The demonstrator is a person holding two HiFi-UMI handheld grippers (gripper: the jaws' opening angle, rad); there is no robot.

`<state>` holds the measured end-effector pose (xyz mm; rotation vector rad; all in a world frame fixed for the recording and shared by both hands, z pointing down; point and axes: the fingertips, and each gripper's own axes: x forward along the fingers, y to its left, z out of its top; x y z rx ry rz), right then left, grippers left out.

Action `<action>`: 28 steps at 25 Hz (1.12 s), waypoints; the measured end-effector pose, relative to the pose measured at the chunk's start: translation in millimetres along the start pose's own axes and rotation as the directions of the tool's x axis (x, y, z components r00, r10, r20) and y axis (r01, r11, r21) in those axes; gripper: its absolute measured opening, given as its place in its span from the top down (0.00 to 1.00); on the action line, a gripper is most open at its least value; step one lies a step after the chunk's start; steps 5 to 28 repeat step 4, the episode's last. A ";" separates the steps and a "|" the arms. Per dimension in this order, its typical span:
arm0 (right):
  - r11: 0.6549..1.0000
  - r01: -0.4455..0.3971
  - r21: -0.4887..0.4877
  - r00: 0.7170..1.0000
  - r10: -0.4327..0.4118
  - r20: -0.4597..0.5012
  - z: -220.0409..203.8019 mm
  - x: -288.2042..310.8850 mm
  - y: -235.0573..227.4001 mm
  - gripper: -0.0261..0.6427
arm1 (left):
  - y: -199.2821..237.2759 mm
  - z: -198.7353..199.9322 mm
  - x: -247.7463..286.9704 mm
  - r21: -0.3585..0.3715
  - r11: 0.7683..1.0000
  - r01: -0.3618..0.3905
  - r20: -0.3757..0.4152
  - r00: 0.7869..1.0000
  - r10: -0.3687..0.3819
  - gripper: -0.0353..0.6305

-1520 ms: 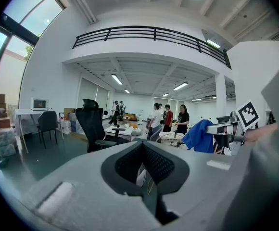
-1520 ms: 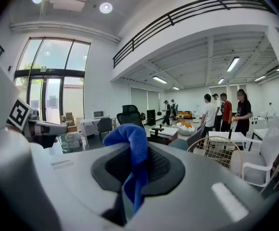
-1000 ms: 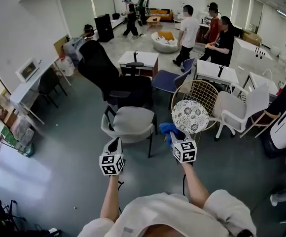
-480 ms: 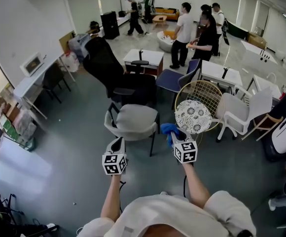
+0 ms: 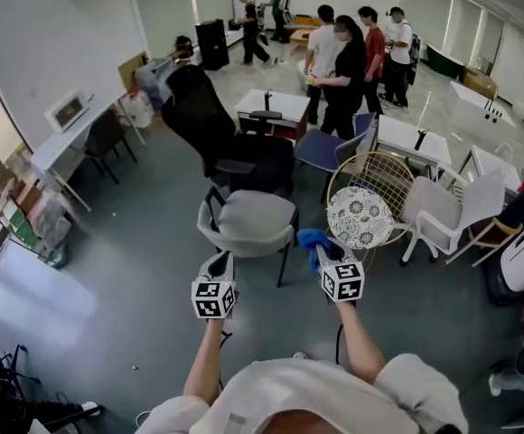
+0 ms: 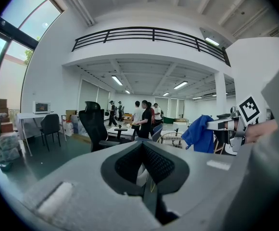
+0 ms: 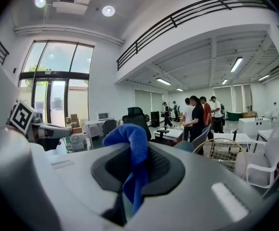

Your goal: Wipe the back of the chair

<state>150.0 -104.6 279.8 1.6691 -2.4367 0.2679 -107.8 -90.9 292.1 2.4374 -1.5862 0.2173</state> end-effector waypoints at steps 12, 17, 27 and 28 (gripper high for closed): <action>1.000 0.001 -0.001 1.000 -0.001 0.005 3.6 -0.2 -2.4 0.90 | -3.5 5.4 2.5 0.008 1.000 0.007 -0.001 1.000 -0.007 0.94; 1.000 0.001 -0.001 1.000 -0.001 0.005 3.6 -0.2 -2.4 0.90 | -3.5 5.4 2.5 0.008 1.000 0.007 -0.001 1.000 -0.007 0.94; 1.000 0.001 -0.001 1.000 -0.001 0.005 3.6 -0.2 -2.4 0.90 | -3.5 5.4 2.5 0.008 1.000 0.007 -0.001 1.000 -0.007 0.94; 1.000 0.001 -0.001 1.000 -0.001 0.005 3.6 -0.2 -2.4 0.90 | -3.5 5.4 2.5 0.008 1.000 0.007 -0.001 1.000 -0.007 0.94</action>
